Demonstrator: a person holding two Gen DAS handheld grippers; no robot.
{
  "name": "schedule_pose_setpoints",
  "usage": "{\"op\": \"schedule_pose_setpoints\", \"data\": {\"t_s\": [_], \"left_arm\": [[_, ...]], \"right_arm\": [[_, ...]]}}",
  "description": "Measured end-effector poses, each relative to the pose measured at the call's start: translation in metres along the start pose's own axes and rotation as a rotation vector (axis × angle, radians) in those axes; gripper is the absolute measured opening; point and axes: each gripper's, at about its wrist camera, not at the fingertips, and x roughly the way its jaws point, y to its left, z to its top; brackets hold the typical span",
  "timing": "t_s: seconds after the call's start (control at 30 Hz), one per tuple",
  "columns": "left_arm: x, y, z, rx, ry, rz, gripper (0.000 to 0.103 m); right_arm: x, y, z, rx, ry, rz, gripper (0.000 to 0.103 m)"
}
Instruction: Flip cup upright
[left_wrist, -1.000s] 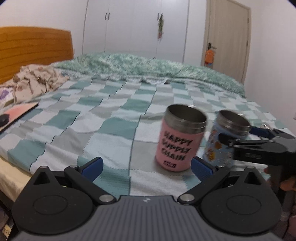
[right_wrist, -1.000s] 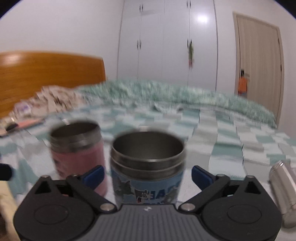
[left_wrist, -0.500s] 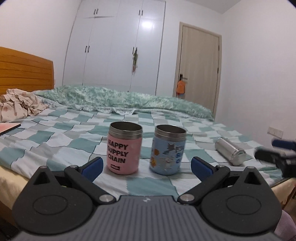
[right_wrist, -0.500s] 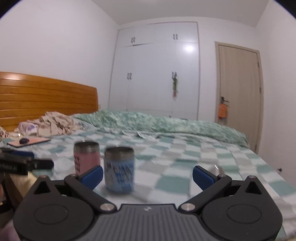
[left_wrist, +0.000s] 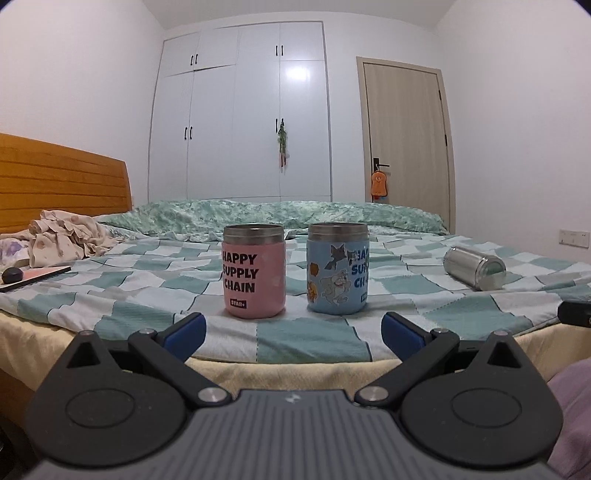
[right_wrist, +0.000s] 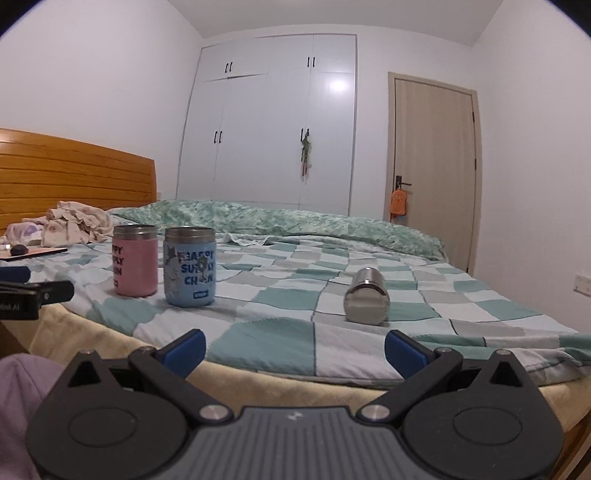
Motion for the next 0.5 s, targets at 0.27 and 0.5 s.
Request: {"op": "schedule_pose_setpoints", "data": {"t_s": [0.27,0.5], "left_arm": [[-0.005,-0.002,-0.004,0.01,-0.023,0.01,0.103],[-0.008,-0.003,-0.005,0.013,-0.029,0.008,0.103]], "right_arm": [[-0.009,-0.004,-0.005,0.031,-0.057,-0.013,0.103],[-0.014,-0.002,-0.005,0.021,-0.076,-0.023,0.103]]}}
